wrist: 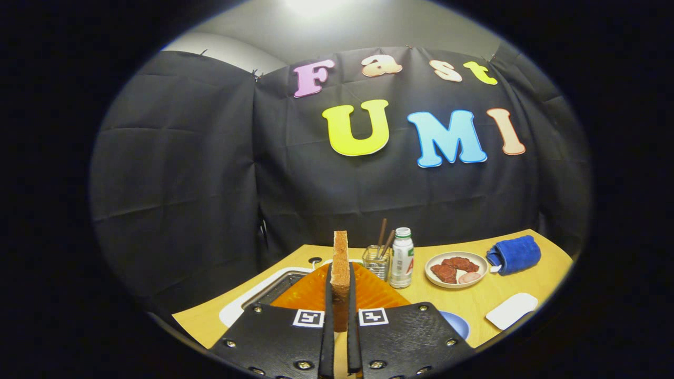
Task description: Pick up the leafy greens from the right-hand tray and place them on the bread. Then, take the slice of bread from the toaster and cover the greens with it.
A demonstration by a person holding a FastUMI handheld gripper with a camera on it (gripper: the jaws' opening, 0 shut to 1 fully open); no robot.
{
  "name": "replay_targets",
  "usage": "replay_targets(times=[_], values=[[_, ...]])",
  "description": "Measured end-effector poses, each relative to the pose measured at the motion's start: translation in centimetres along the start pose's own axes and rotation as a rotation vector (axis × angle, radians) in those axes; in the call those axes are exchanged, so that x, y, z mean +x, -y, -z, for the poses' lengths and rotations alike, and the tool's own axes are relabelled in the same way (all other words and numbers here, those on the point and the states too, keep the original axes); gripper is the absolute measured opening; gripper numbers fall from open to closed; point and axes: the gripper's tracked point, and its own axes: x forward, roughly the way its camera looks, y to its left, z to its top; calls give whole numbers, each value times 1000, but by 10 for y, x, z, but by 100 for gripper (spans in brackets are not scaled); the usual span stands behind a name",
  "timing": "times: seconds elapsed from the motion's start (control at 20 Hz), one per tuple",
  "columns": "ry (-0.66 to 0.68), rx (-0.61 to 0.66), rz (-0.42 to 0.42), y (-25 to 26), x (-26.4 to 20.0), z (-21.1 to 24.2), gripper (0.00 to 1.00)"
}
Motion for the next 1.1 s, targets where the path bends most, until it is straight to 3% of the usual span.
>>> replay_targets(times=[0.35,0.6,1.1], values=[[-102,14,95,71,1,53,10],[-130,33,113,87,-5,72,10],[-180,89,-3,51,-7,107,10]])
